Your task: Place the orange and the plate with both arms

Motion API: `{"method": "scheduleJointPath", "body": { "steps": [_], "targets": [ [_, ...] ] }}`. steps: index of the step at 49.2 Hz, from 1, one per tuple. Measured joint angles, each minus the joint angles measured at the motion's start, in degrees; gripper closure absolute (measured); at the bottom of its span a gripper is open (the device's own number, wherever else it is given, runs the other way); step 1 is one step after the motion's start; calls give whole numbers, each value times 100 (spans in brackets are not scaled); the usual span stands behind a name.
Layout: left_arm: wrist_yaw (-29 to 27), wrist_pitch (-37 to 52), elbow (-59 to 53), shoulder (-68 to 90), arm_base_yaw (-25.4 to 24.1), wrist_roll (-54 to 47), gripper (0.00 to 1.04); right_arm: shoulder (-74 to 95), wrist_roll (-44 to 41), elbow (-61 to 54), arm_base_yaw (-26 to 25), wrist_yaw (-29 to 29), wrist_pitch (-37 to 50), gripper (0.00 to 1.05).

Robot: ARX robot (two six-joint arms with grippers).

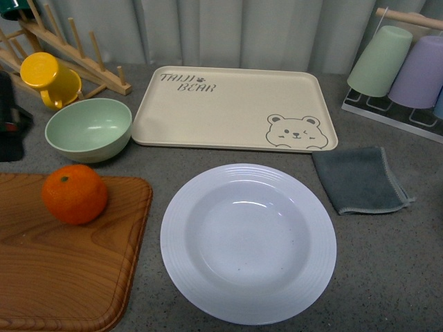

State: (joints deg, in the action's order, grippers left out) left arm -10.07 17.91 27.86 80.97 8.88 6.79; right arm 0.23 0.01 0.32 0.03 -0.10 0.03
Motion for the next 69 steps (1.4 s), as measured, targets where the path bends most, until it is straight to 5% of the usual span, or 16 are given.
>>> {"method": "scheduleJointPath", "body": {
  "steps": [16,49,69],
  "targets": [
    [-28,-256,944,1379,431,-76,6,0,0,0,0,0,0,9],
    [308,-1285,1440,2212,271,-92,6,0,0,0,0,0,0,9],
    [304,-1047,1543,2667,210,-11,6,0,0,0,0,0,0,9]
  ]
}}
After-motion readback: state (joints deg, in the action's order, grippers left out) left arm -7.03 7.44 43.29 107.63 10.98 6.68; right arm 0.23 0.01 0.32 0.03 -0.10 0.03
